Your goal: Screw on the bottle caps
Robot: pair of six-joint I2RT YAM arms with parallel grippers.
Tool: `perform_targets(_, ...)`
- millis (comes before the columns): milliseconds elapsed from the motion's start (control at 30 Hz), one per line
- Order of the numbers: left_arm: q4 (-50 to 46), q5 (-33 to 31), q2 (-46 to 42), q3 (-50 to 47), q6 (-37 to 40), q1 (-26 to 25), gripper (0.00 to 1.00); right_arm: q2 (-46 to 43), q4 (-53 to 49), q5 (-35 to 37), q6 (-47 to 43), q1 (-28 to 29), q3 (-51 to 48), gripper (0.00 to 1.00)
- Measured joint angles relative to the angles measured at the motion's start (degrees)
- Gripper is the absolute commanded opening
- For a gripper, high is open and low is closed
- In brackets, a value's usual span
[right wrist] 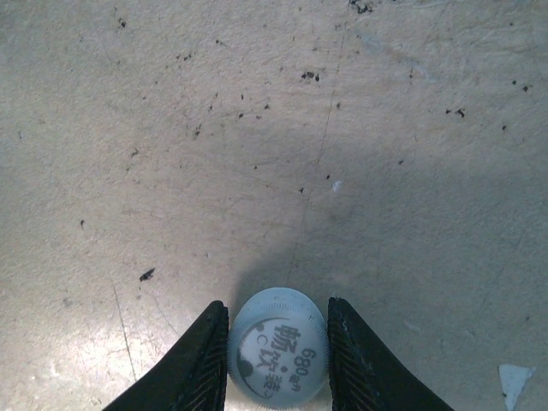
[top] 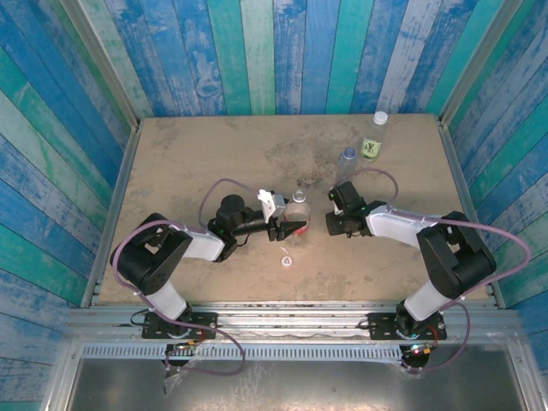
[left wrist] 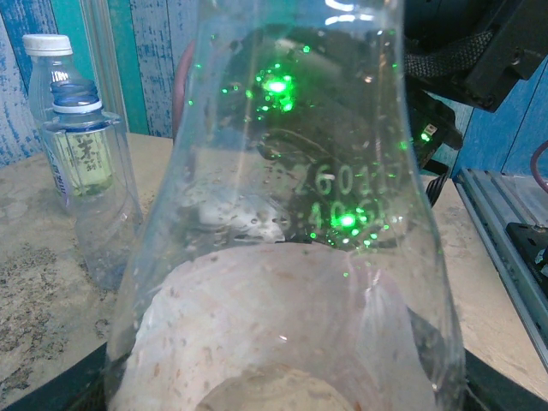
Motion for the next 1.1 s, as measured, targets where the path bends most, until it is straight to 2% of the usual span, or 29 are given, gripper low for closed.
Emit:
perform_targets(167, 0.0, 0.0, 0.0, 0.0, 0.0, 0.0, 0.65, -2.6, -3.9, -0.6, 0.0, 0.0, 0.9, 0.31)
perform_targets(400, -0.1, 0.0, 0.0, 0.0, 0.2, 0.0, 0.66, -6.8, -13.7, -2.4, -1.2, 0.0, 8.3, 0.32)
perform_targets(833, -1.0, 0.0, 0.0, 0.4, 1.1, 0.0, 0.66, -9.1, -37.2, -7.8, -6.1, 0.8, 31.8, 0.33)
perform_targets(1100, -1.4, 0.0, 0.0, 0.6, 1.3, 0.0, 0.66, -7.4, -48.3, -6.6, -7.7, 5.7, 49.1, 0.33)
